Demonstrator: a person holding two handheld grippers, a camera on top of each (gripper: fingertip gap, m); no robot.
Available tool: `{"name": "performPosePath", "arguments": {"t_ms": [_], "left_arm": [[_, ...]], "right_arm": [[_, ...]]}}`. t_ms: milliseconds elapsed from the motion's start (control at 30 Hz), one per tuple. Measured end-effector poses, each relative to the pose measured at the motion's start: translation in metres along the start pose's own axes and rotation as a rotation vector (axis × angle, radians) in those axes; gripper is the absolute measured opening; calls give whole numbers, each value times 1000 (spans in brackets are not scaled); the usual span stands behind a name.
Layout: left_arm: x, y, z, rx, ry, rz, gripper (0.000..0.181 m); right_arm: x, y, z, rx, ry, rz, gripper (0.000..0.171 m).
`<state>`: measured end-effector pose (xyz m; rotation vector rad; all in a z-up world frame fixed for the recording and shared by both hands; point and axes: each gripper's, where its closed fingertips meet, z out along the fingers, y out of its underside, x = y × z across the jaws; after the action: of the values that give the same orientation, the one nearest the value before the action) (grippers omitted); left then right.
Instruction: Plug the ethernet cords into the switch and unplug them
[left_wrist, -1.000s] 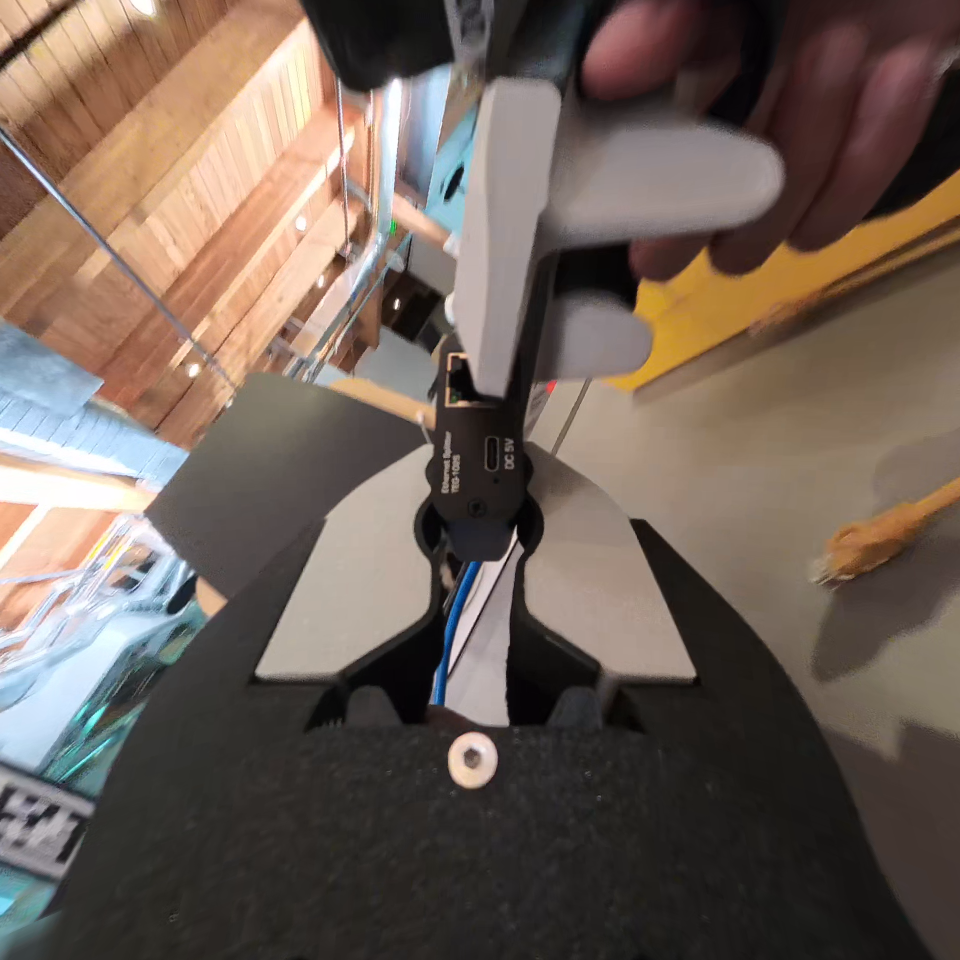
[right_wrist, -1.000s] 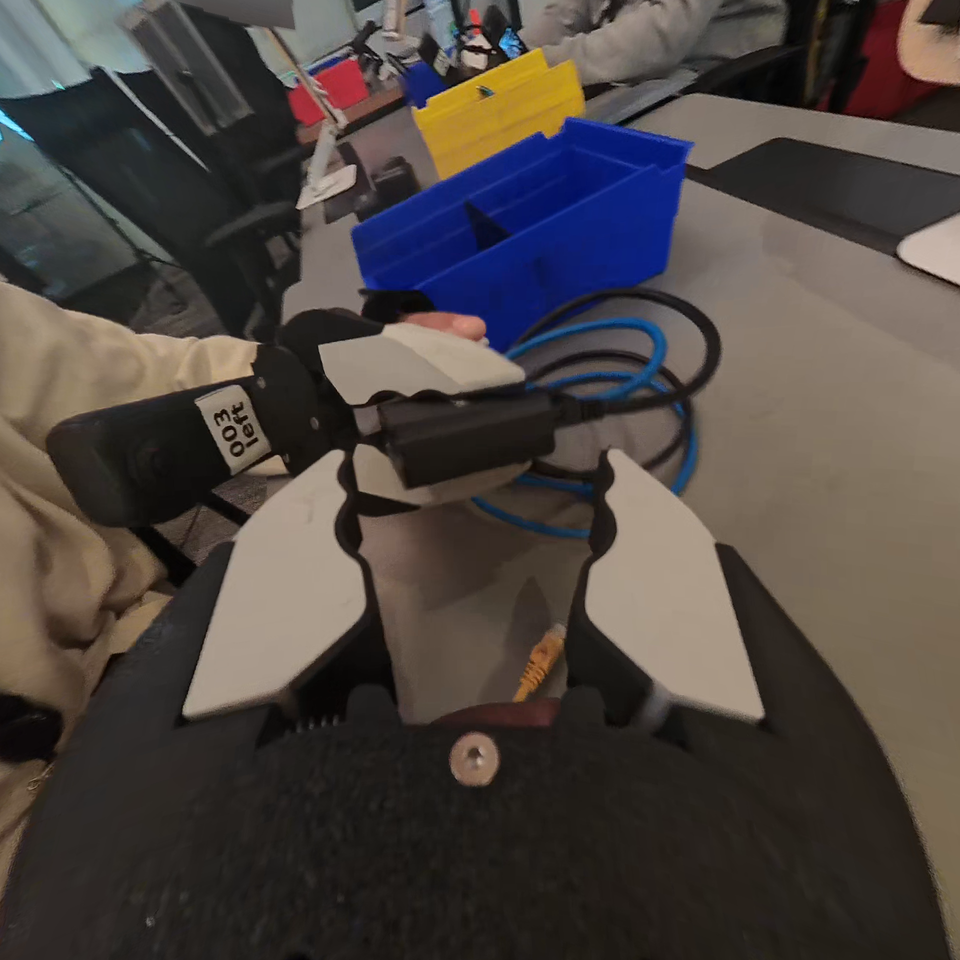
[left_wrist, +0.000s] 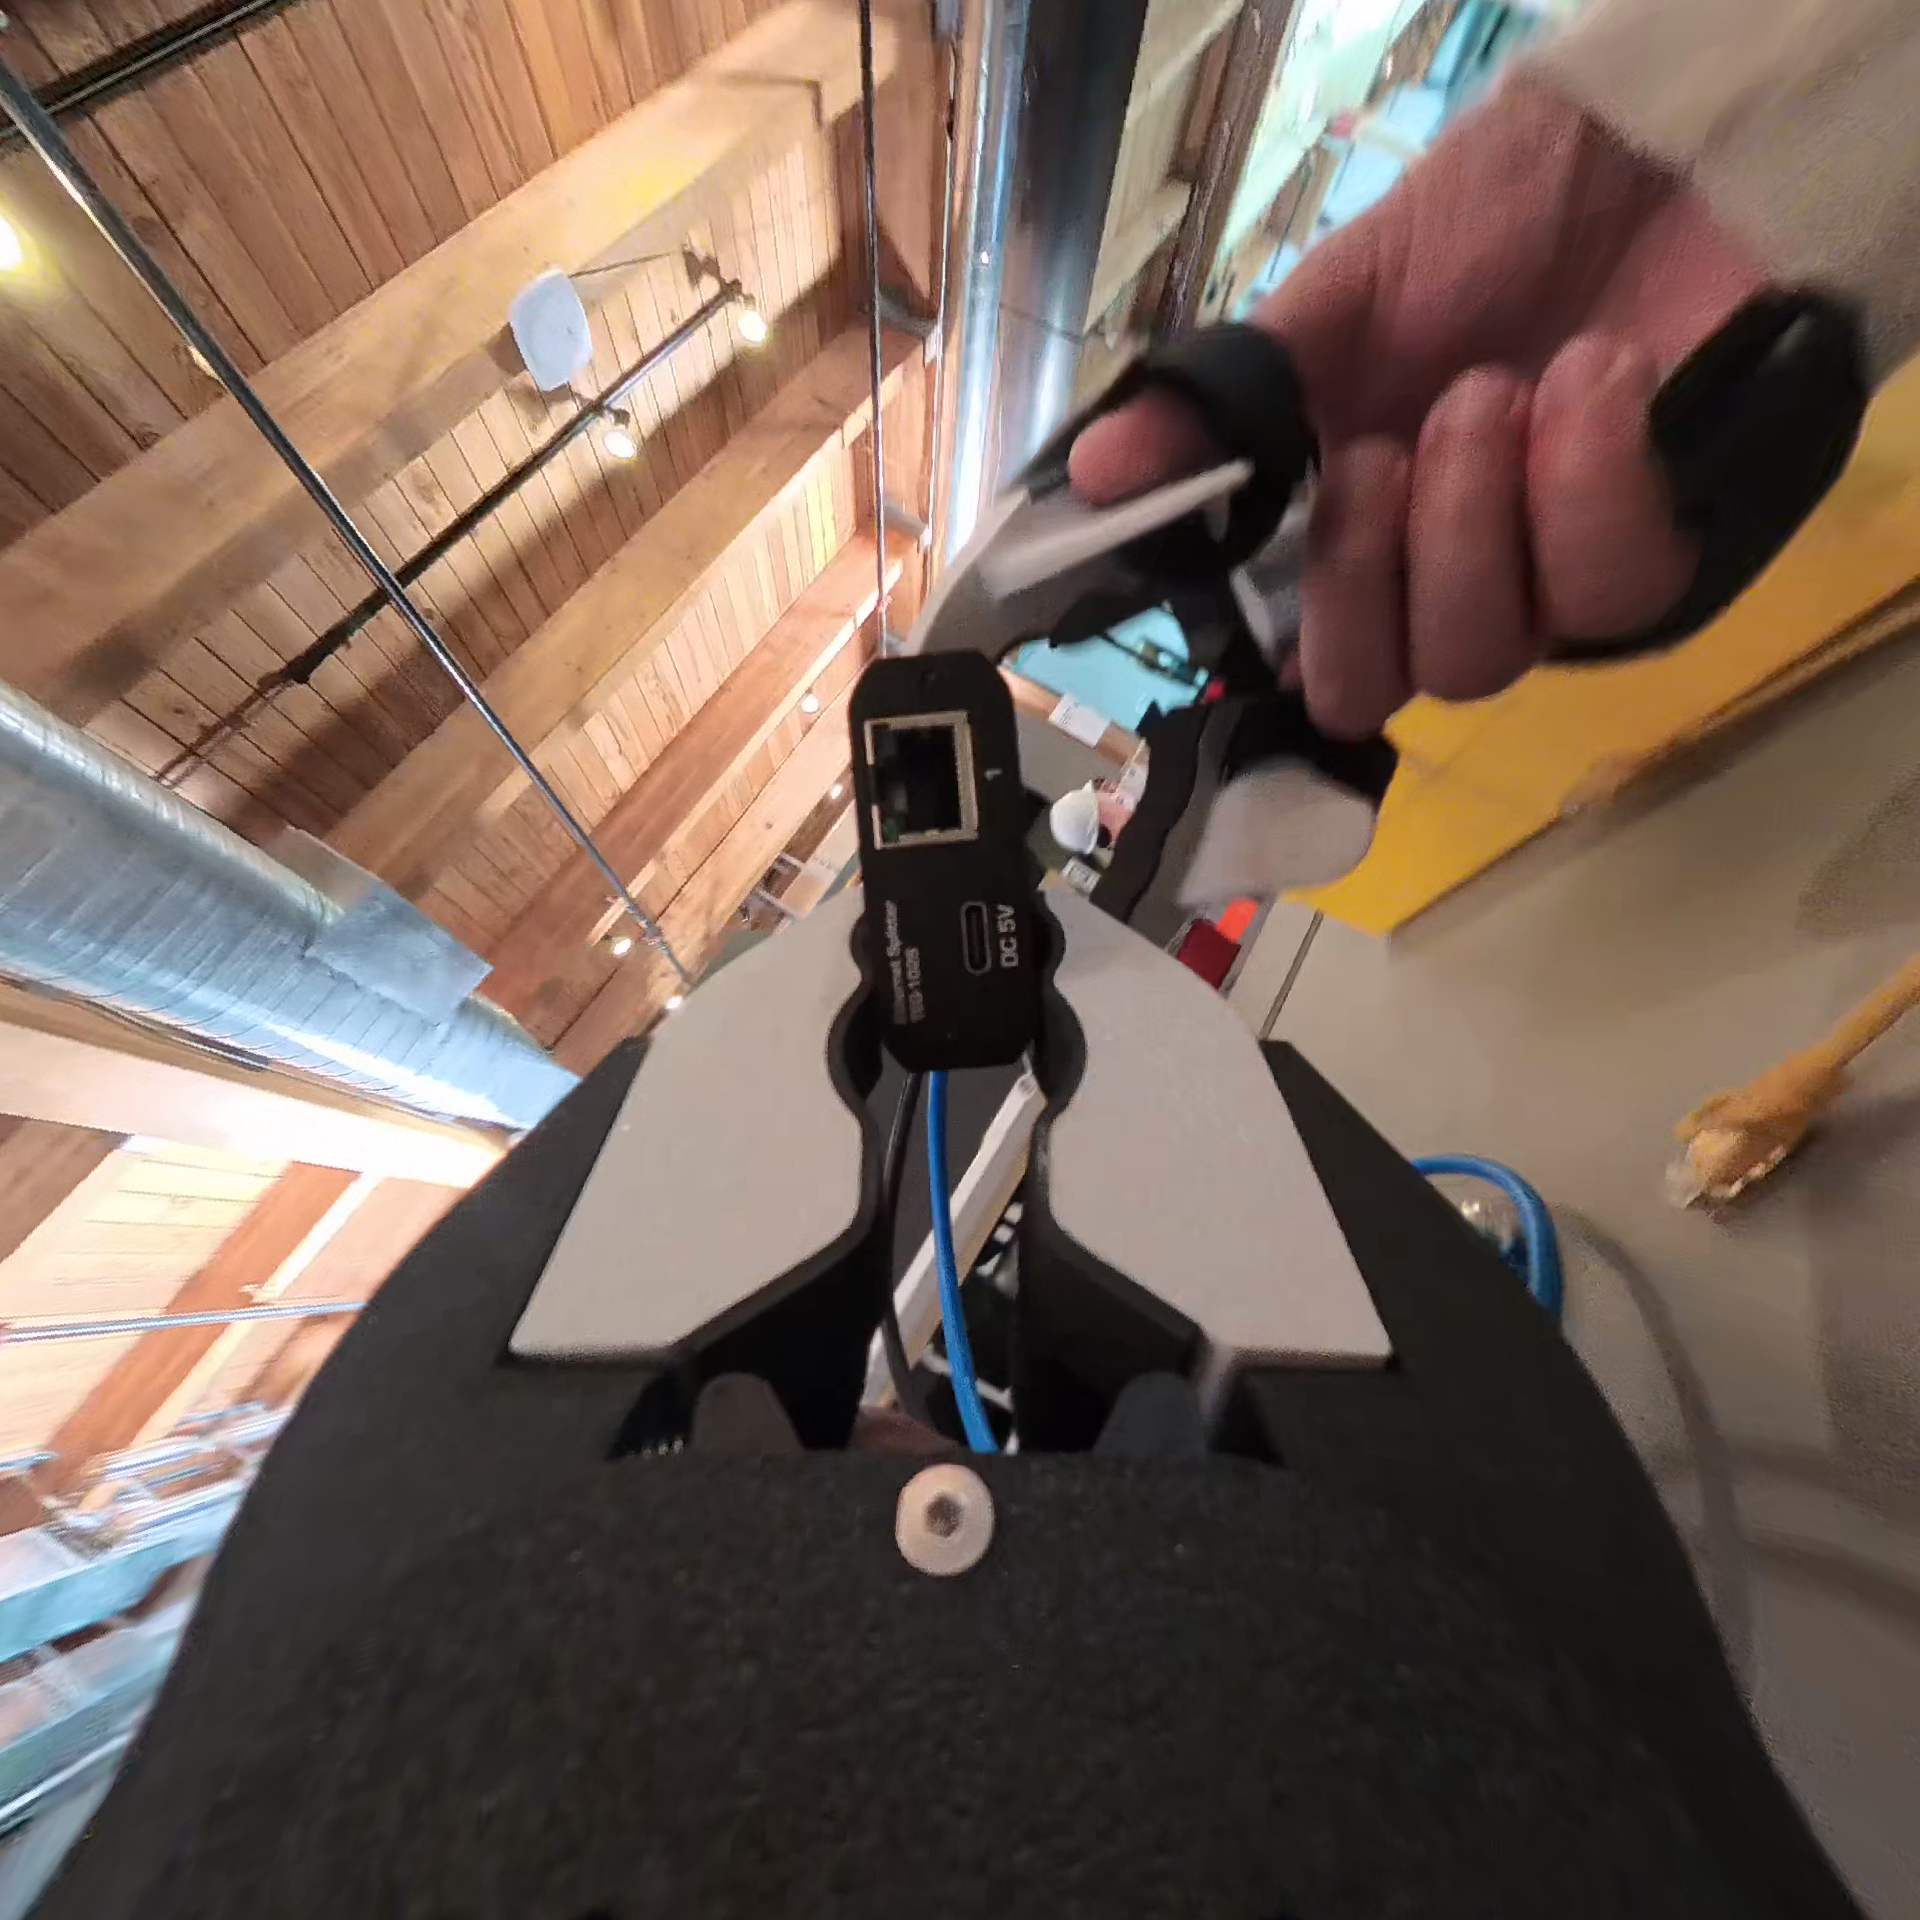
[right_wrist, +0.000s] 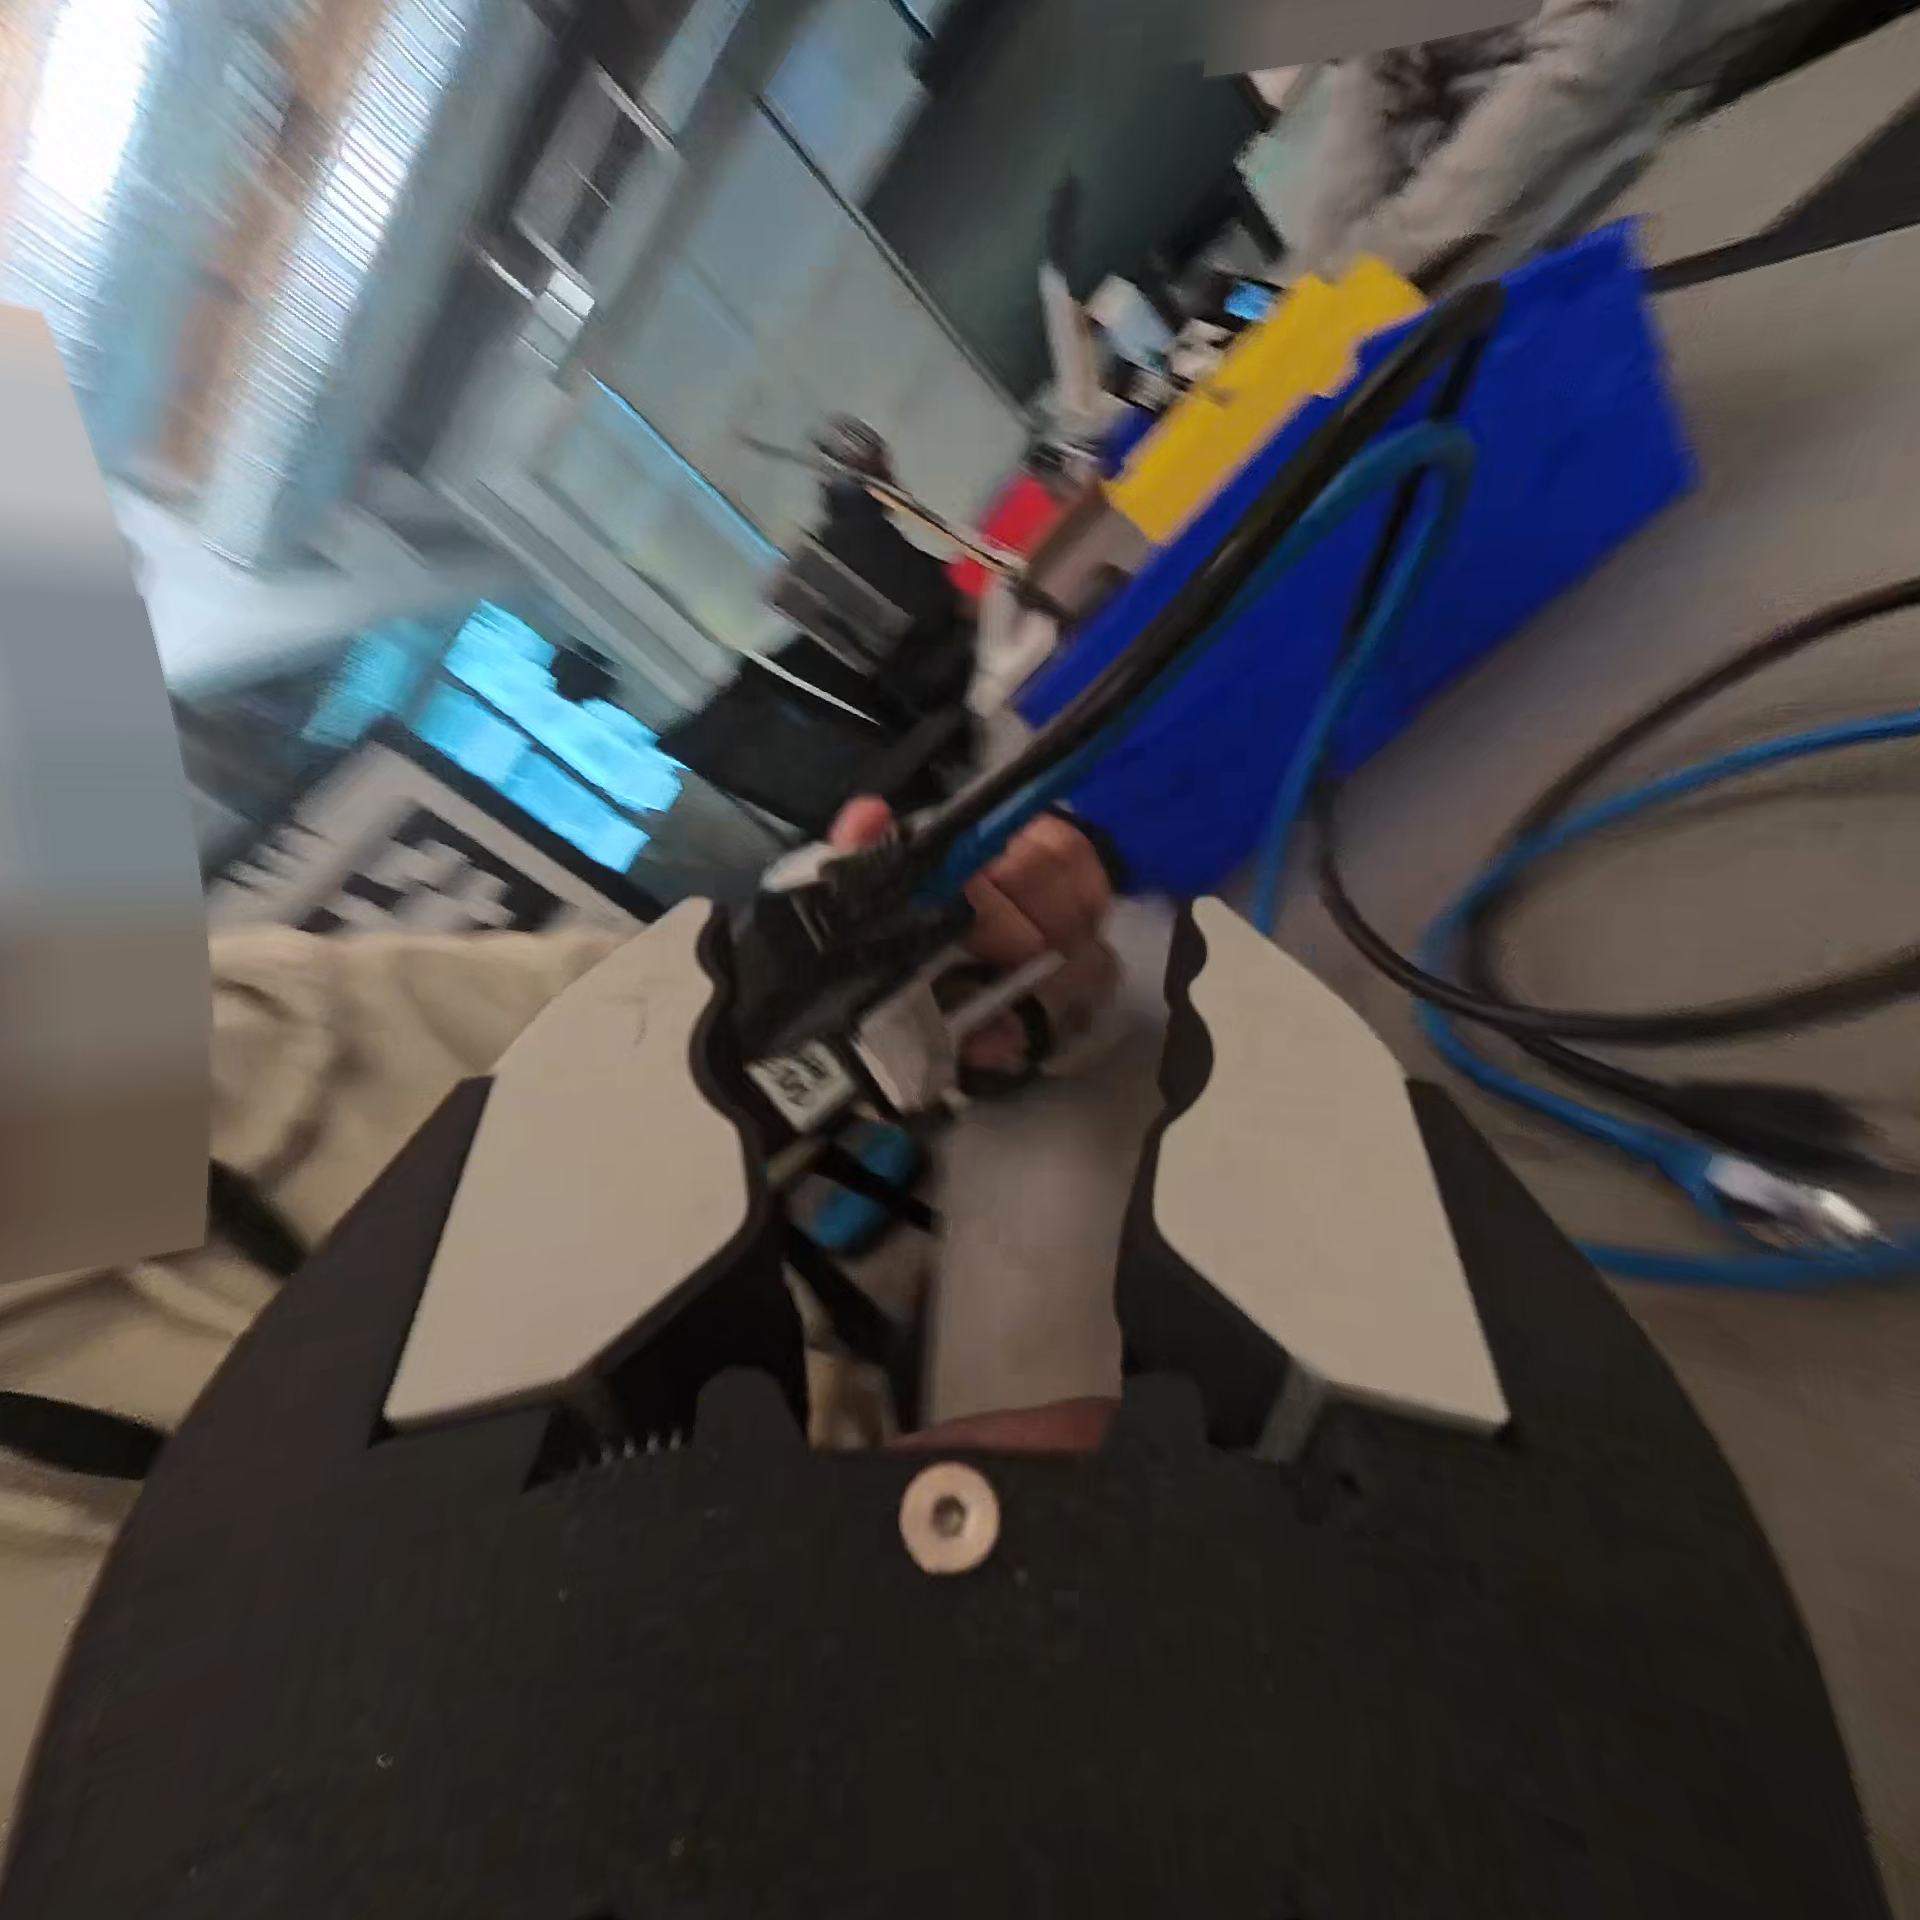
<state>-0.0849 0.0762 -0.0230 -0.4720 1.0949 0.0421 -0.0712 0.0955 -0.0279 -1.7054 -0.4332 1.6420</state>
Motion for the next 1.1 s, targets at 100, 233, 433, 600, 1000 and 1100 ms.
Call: {"name": "performPosePath", "arguments": {"t_ms": [100,233,433,600,1000,1100], "left_arm": [[-7,-15,-2,54,1,-112,24],[-7,-11,0,32,53,-259,25],[11,37,0,-254,202,-420,25],[22,49,-8,-407,286,-361,30],[15,64,8,-591,289,-304,26],[17,68,10,-583,301,-233,25]], "right_arm": [[-16,3,15,12,-202,134,73],[-24,-3,18,79,-292,146,33],[-5,-9,15,91,66,-171,30],[9,-19,13,99,326,-389,30],[6,-12,27,146,512,-598,30],[10,-9,24,135,549,-642,30]]}}
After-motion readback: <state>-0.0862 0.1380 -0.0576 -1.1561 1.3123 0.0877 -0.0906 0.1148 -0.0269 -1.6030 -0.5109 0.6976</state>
